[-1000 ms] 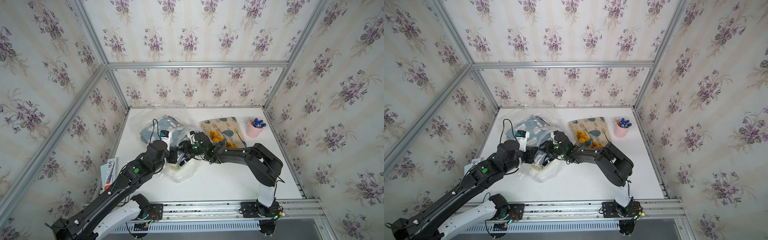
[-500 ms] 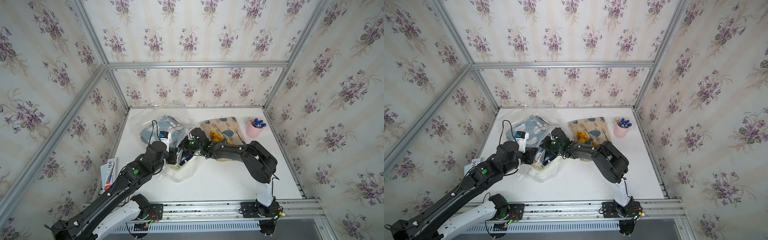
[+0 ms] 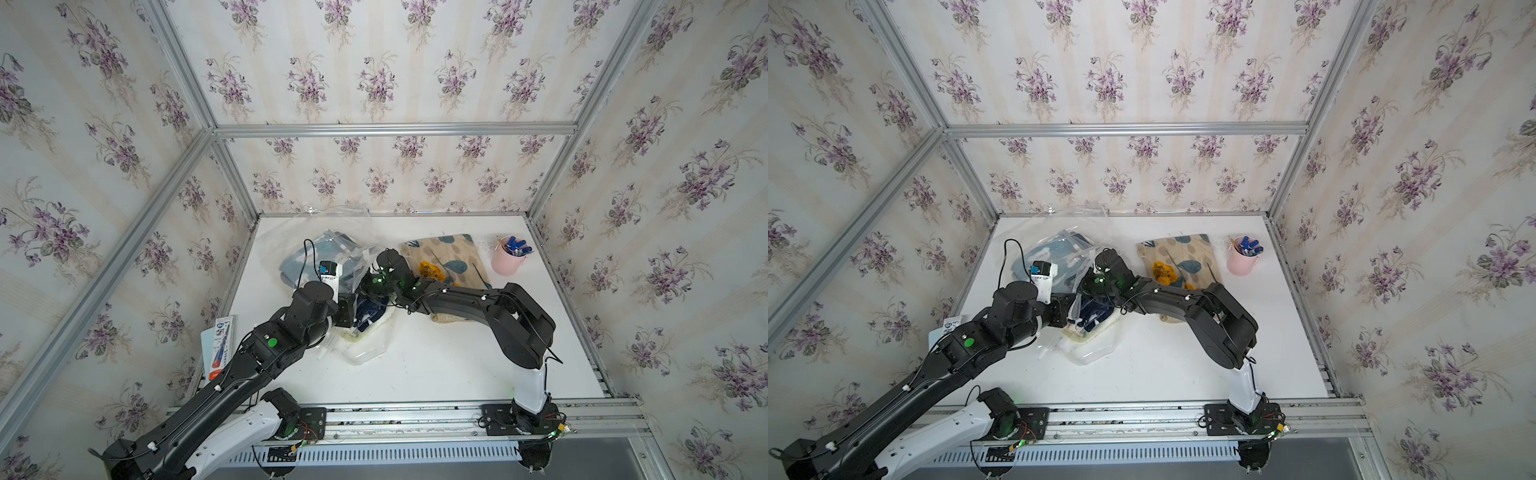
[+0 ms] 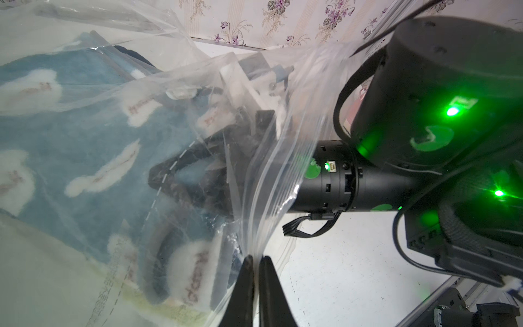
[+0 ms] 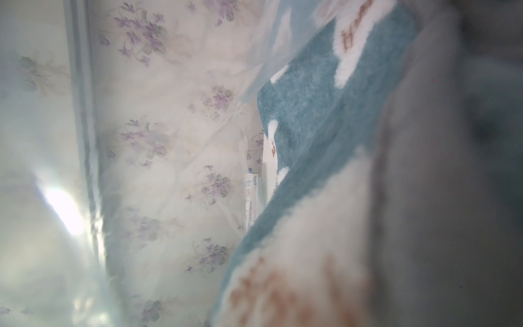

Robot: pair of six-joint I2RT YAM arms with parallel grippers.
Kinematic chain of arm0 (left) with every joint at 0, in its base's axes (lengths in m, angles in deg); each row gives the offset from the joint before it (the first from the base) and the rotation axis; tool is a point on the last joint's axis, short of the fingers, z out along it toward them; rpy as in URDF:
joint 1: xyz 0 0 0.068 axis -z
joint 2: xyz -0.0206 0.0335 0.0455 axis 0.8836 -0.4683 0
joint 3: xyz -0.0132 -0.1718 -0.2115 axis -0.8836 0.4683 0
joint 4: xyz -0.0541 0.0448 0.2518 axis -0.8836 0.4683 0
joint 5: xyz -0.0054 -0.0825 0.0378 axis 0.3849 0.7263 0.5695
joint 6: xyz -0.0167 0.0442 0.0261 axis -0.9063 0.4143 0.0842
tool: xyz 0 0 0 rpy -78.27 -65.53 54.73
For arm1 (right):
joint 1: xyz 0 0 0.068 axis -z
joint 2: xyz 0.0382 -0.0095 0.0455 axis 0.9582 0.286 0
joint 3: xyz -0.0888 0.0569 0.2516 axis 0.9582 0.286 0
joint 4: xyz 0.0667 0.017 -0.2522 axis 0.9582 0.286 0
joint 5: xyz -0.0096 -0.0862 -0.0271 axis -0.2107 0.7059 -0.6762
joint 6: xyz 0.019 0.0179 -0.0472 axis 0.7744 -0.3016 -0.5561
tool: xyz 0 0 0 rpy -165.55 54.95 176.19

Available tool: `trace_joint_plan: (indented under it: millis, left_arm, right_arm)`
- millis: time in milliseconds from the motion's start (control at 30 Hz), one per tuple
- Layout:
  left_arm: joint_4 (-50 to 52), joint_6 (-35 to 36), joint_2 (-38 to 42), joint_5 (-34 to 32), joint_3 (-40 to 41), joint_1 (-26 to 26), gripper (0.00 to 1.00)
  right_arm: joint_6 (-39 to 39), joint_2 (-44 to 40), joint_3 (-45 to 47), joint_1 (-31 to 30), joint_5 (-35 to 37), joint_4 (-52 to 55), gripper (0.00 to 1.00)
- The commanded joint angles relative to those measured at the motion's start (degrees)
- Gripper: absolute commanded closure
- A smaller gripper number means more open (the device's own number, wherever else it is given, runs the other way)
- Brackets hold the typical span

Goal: Take the blanket out of the vacuum bag
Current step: Take out the blanket from the vacuum bag.

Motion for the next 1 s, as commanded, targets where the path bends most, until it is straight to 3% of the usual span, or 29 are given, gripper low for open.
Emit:
trace_joint_plan:
  millis: [0, 200, 333, 567, 833, 967]
  left_arm:
    - [-0.6, 0.4, -0.1, 0.1, -0.3, -0.1, 0.91]
    - [-1.3, -0.1, -0.4, 0.8, 0.6, -0.1, 0.95]
    - [-0.4, 0.2, 0.0, 0.6, 0.4, -0.1, 1.0]
    - [-0.4, -0.2, 0.8, -0.5, 0.9, -0.1, 1.0]
    - [-1.5, -1.3, 1.1, -2.0, 2.0, -0.1, 1.0]
    - [-1.2, -1.7, 1.3, -3.4, 2.0, -0.1, 1.0]
  right_arm:
    - [-0.3, -0.5, 1.9, -0.1, 0.2, -2.3, 0.78]
    - [1.9, -0.8, 7.1, -0.1, -0.2, -8.2, 1.0]
    - [3.7, -4.7, 14.9, -0.1, -1.1, -18.7, 1.0]
    - [6.1, -11.5, 23.1, -0.1, -3.7, -25.4, 1.0]
    - [6.7, -19.5, 29.0, -1.5, -3.6, -26.2, 1.0]
    - [4.2, -26.5, 31.9, -2.5, -1.7, -21.6, 1.0]
